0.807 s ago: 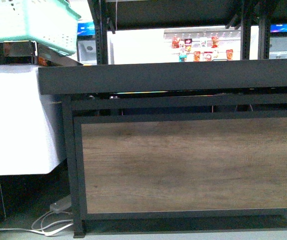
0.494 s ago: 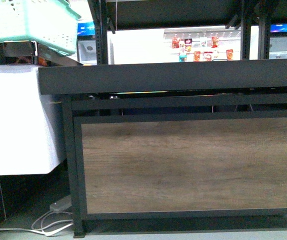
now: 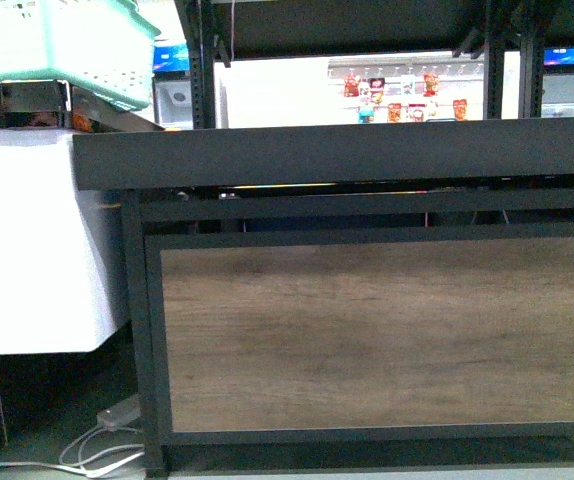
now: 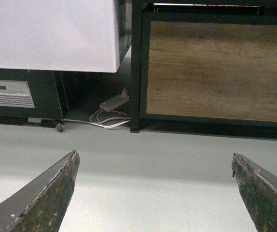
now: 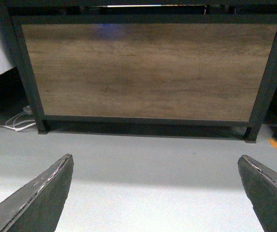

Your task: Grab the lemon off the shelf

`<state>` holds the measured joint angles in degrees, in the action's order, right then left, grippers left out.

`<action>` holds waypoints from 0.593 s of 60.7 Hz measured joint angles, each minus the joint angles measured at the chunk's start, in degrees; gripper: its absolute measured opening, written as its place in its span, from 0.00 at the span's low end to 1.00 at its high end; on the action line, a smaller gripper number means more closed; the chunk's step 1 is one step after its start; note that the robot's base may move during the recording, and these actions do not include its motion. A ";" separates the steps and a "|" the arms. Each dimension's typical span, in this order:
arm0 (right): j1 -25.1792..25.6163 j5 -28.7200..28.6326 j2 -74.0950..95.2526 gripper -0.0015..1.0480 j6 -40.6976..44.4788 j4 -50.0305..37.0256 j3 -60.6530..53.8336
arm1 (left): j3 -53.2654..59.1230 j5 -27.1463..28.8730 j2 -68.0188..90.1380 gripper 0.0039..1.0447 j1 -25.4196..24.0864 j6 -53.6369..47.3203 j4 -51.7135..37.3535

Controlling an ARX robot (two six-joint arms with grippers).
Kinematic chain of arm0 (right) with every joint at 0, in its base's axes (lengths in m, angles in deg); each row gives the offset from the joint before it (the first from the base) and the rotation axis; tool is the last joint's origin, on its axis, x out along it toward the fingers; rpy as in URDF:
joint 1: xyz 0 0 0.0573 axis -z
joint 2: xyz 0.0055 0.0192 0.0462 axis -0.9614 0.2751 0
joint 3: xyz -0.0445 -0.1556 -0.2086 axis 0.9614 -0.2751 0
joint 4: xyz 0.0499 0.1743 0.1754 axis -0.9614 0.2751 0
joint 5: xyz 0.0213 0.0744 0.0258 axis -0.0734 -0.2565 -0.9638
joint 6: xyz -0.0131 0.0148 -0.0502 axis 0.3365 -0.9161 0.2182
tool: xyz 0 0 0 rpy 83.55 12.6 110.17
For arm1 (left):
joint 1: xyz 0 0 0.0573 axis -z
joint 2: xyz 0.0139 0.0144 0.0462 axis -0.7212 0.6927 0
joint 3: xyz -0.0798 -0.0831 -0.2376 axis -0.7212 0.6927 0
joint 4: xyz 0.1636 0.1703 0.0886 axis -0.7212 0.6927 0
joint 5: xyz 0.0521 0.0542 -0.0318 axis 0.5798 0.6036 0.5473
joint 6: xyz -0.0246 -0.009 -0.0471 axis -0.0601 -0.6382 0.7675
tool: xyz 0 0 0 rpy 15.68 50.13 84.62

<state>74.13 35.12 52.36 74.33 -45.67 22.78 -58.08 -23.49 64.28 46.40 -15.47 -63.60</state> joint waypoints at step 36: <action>0.00 -0.02 0.00 0.98 0.00 0.00 -0.02 | 0.00 0.00 0.00 0.93 0.00 0.00 0.00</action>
<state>74.13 35.10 52.36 74.33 -45.67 22.76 -58.08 -23.49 64.28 46.40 -15.47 -63.60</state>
